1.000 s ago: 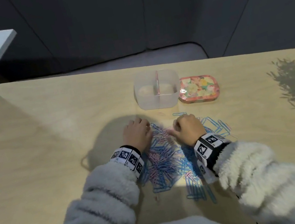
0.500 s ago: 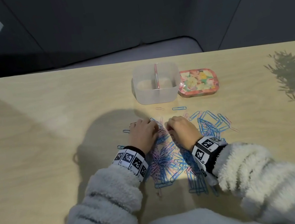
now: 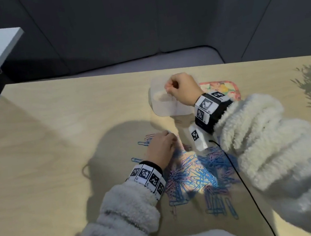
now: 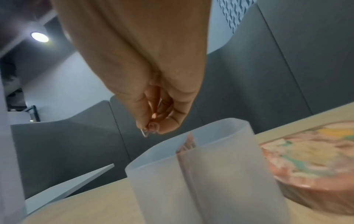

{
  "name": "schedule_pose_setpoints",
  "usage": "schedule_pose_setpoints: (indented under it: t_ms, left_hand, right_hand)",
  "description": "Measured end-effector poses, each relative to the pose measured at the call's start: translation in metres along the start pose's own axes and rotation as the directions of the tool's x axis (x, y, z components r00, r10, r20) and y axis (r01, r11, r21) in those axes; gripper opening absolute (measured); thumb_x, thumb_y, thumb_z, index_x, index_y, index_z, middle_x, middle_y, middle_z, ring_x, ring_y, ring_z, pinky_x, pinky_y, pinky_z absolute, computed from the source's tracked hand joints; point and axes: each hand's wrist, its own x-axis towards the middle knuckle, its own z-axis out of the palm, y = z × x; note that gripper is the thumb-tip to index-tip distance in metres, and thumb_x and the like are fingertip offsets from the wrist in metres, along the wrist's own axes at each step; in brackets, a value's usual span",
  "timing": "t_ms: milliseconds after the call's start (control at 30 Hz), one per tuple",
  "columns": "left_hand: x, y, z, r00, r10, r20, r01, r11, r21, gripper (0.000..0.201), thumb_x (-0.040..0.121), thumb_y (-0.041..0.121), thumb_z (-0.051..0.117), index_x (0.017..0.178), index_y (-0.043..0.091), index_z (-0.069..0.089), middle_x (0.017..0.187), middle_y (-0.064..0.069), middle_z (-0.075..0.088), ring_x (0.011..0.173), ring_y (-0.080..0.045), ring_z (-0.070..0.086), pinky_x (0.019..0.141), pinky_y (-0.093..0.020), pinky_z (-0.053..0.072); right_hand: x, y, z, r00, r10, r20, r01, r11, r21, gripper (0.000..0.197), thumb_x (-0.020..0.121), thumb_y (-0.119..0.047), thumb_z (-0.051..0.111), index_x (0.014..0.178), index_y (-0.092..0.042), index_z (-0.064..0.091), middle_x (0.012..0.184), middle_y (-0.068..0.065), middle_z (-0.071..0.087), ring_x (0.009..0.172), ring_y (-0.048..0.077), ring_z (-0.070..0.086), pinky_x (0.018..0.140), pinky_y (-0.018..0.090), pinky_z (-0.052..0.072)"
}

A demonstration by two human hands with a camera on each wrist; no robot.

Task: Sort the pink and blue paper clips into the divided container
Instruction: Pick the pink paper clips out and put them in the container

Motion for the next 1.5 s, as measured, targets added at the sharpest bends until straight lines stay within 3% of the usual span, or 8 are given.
schedule_pose_setpoints:
  t_ms: [67,167,267,467,600,867,1067,1500]
  left_hand:
    - [0.005,0.006,0.002,0.998,0.036,0.049,-0.037,0.999,0.01,0.023,0.084,0.006,0.051,0.103,0.005,0.063,0.101,-0.016,0.06,0.099,-0.032,0.053,0.085,-0.04,0.041]
    - [0.006,0.007,0.007,0.997,0.042,0.063,-0.044,0.999,0.024,0.023,0.082,0.007,0.052,0.101,0.005,0.063,0.102,-0.017,0.059,0.098,-0.034,0.052,0.086,-0.047,0.044]
    - [0.002,0.002,0.011,0.997,0.019,0.073,-0.022,0.999,0.044,0.019,0.084,0.013,0.055,0.1,0.005,0.063,0.104,-0.016,0.057,0.097,-0.034,0.052,0.085,-0.048,0.043]
    - [-0.002,0.006,0.015,0.991,0.081,0.106,-0.088,0.994,0.066,0.021,0.087,0.017,0.055,0.106,0.01,0.063,0.111,-0.012,0.057,0.103,-0.031,0.05,0.089,-0.039,0.039]
    - [0.002,0.01,0.015,0.989,0.082,0.121,-0.091,0.994,0.064,0.018,0.088,0.016,0.054,0.102,0.01,0.062,0.108,-0.012,0.059,0.104,-0.029,0.052,0.088,-0.033,0.035]
    - [0.001,0.008,0.014,0.993,0.039,0.114,-0.047,0.997,0.064,0.018,0.088,0.021,0.056,0.102,0.012,0.059,0.11,-0.007,0.055,0.105,-0.027,0.048,0.089,-0.039,0.042]
    - [0.009,0.016,0.013,0.987,0.066,0.15,-0.091,0.981,0.172,0.02,0.089,0.025,0.053,0.102,0.011,0.059,0.11,-0.009,0.057,0.107,-0.026,0.049,0.087,-0.035,0.038]
    - [0.021,0.013,-0.015,0.998,-0.009,0.06,0.015,0.995,-0.101,0.008,0.088,0.015,0.055,0.092,0.01,0.06,0.092,-0.004,0.065,0.085,-0.02,0.056,0.072,-0.029,0.039]
  right_hand:
    - [0.013,0.001,0.005,0.998,0.063,-0.012,-0.063,0.997,0.037,0.017,0.085,-0.003,0.052,0.09,0.001,0.068,0.082,0.005,0.062,0.071,0.014,0.055,0.061,0.018,0.048]
    - [0.016,0.006,0.003,0.994,0.1,-0.032,-0.096,0.989,0.11,0.02,0.088,-0.004,0.051,0.099,0.002,0.067,0.093,0.013,0.066,0.079,0.018,0.057,0.08,0.032,0.053]
    - [-0.01,0.023,-0.011,0.991,0.112,-0.076,-0.096,0.978,0.187,0.021,0.087,0.002,0.046,0.088,-0.004,0.066,0.081,0.011,0.064,0.067,0.02,0.059,0.067,0.033,0.053]
    - [-0.099,0.096,-0.009,0.959,0.279,0.044,-0.271,0.953,-0.136,0.011,0.082,-0.009,0.058,0.076,-0.013,0.066,0.083,0.013,0.07,0.081,0.03,0.064,0.079,0.036,0.049]
    - [-0.143,0.1,0.01,0.946,0.162,0.28,-0.075,0.952,-0.297,0.02,0.079,-0.003,0.055,0.097,-0.008,0.062,0.101,0.014,0.063,0.097,0.03,0.058,0.084,0.033,0.042]
    - [-0.12,0.101,-0.008,0.986,0.099,0.134,-0.04,0.923,-0.384,0.027,0.081,0.0,0.047,0.097,-0.007,0.068,0.101,0.015,0.065,0.098,0.033,0.057,0.083,0.034,0.046]
    - [-0.093,0.105,-0.014,0.913,0.084,0.4,0.196,0.769,-0.609,0.023,0.083,-0.009,0.05,0.101,-0.008,0.064,0.11,0.011,0.058,0.105,0.03,0.05,0.087,0.036,0.041]
    - [-0.105,0.097,-0.014,0.941,0.146,0.307,0.018,0.88,-0.474,0.012,0.078,-0.001,0.051,0.077,-0.011,0.058,0.09,0.011,0.066,0.093,0.031,0.052,0.076,0.034,0.039]
